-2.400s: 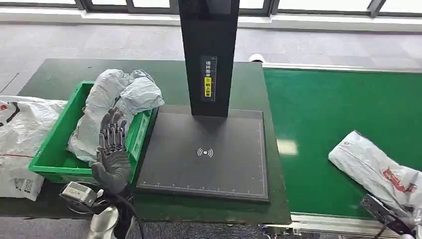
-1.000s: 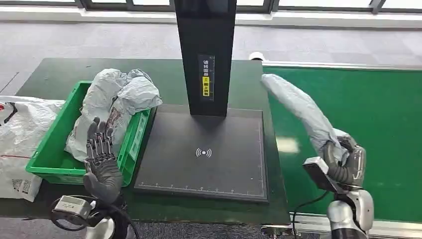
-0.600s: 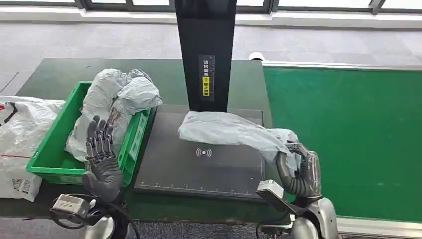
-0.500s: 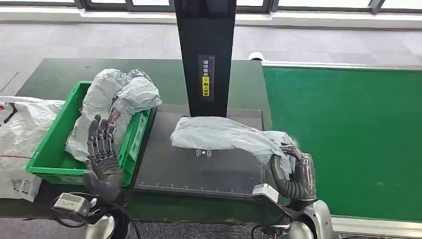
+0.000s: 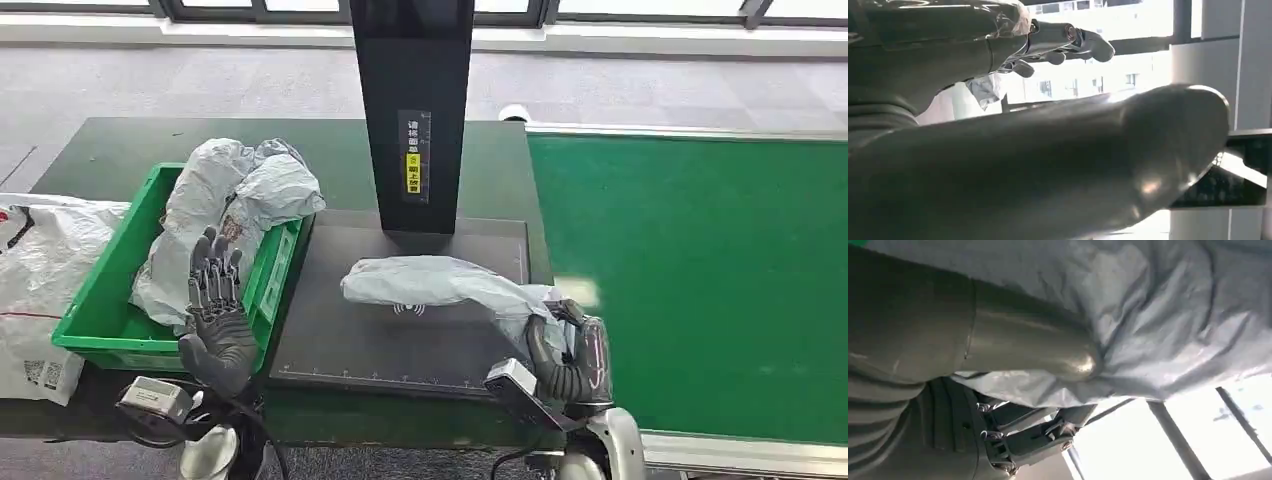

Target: Moved the parcel from conveyor to table for the left to box.

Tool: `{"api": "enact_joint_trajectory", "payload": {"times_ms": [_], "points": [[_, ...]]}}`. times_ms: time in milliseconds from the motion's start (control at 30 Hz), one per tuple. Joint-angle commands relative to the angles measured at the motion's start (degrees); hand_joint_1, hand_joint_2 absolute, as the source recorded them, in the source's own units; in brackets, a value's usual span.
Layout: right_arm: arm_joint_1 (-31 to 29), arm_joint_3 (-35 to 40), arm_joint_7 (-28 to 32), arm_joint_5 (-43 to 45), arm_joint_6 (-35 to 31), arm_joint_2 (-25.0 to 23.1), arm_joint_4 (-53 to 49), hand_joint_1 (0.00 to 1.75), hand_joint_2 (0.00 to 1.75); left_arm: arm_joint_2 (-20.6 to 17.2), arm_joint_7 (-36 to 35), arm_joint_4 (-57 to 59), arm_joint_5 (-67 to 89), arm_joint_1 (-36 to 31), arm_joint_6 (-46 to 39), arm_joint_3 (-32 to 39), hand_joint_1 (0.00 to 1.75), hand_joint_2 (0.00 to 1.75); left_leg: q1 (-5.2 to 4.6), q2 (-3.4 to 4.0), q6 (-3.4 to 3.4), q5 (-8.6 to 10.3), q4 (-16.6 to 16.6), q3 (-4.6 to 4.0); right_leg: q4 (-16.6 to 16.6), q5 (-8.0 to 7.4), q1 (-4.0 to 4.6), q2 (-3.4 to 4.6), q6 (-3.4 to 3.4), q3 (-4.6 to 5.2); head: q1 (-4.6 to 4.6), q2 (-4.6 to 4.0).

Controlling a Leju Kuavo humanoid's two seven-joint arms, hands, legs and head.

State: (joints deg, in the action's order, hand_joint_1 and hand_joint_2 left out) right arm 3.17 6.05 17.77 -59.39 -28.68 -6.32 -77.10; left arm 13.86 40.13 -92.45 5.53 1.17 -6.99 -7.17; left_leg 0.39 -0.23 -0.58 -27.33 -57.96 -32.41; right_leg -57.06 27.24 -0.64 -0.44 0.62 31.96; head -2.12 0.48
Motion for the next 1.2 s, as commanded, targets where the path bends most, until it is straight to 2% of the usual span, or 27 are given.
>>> {"api": "enact_joint_trajectory", "payload": {"times_ms": [33, 167, 467, 633, 867, 967, 1067, 1200], "points": [[-8.90, -5.67, -2.52, -5.42, -4.71, -0.45, 21.71, 0.00, 1.75, -1.08, -0.13, 3.94, -0.15, -1.88, -0.33, -1.74, 0.00, 0.00, 0.02, 0.07, 0.01, 0.06, 0.10, 0.09, 0.13, -0.10, 0.03, 0.08, -0.02, -0.08, 0.00, 0.00], [-9.58, -6.32, -3.33, -5.74, -4.42, -0.74, 23.20, 0.00, 1.75, -1.06, -0.13, 3.93, 0.13, -1.48, -0.53, -1.75, 0.00, 0.00, 0.01, 0.05, 0.00, 0.12, 0.17, 0.10, 0.21, -0.17, 0.03, 0.07, -0.04, -0.09, 0.00, 0.00], [-12.47, -6.63, 0.65, -3.06, -2.81, -1.34, 28.83, 0.00, 1.75, -0.86, -0.13, 2.20, 0.78, 0.29, -0.81, -1.38, 0.00, 0.00, -0.01, 0.09, 0.00, 0.05, 0.07, 0.04, 0.07, -0.10, 0.00, 0.13, -0.02, 0.00, 0.00, 0.00], [-9.85, -5.47, 6.95, 4.19, 2.09, -2.34, 21.64, 0.00, 1.75, -0.88, -0.13, 1.91, 3.05, 0.53, -0.14, -3.30, 0.00, 0.00, -0.01, 0.07, -0.01, 0.03, 0.04, 0.00, 0.03, -0.08, 0.00, 0.11, -0.03, 0.04, 0.00, 0.00], [-9.41, -5.34, 7.75, 5.38, 2.82, -2.48, 20.95, 0.00, 1.75, -0.90, -0.13, 2.50, 3.87, 0.16, -0.51, -3.91, 0.00, 0.00, -0.02, 0.04, -0.01, 0.05, 0.06, 0.00, 0.04, -0.08, -0.01, 0.08, -0.03, 0.04, 0.00, 0.00], [-6.84, -3.47, 11.57, 8.54, 3.85, -2.67, 16.26, 0.00, 1.75, -1.47, -0.13, 6.32, 8.17, -1.67, -1.83, -7.31, 0.00, 0.00, -0.02, -0.08, 0.00, 0.08, 0.06, -0.02, 0.05, -0.07, -0.01, -0.04, -0.03, 0.01, 0.00, 0.00], [-4.81, -2.55, 12.09, 9.29, 4.08, -3.03, 12.48, 0.00, 1.75, -0.28, -0.13, 10.05, 11.43, -3.13, -2.82, -7.24, 0.00, 0.00, -0.06, -0.22, 0.00, 0.13, 0.13, 0.00, 0.08, -0.06, -0.05, -0.18, -0.03, -0.01, 0.00, 0.00], [-4.81, -2.55, 12.09, 9.29, 4.08, -3.03, 12.48, 0.00, 1.75, -0.28, -0.13, 10.05, 11.43, -3.13, -2.82, -7.24, 0.00, 0.00, -0.03, 0.01, -0.01, 0.05, 0.04, -0.01, 0.02, -0.07, -0.02, 0.05, -0.02, 0.06, 0.00, 0.00]]}}
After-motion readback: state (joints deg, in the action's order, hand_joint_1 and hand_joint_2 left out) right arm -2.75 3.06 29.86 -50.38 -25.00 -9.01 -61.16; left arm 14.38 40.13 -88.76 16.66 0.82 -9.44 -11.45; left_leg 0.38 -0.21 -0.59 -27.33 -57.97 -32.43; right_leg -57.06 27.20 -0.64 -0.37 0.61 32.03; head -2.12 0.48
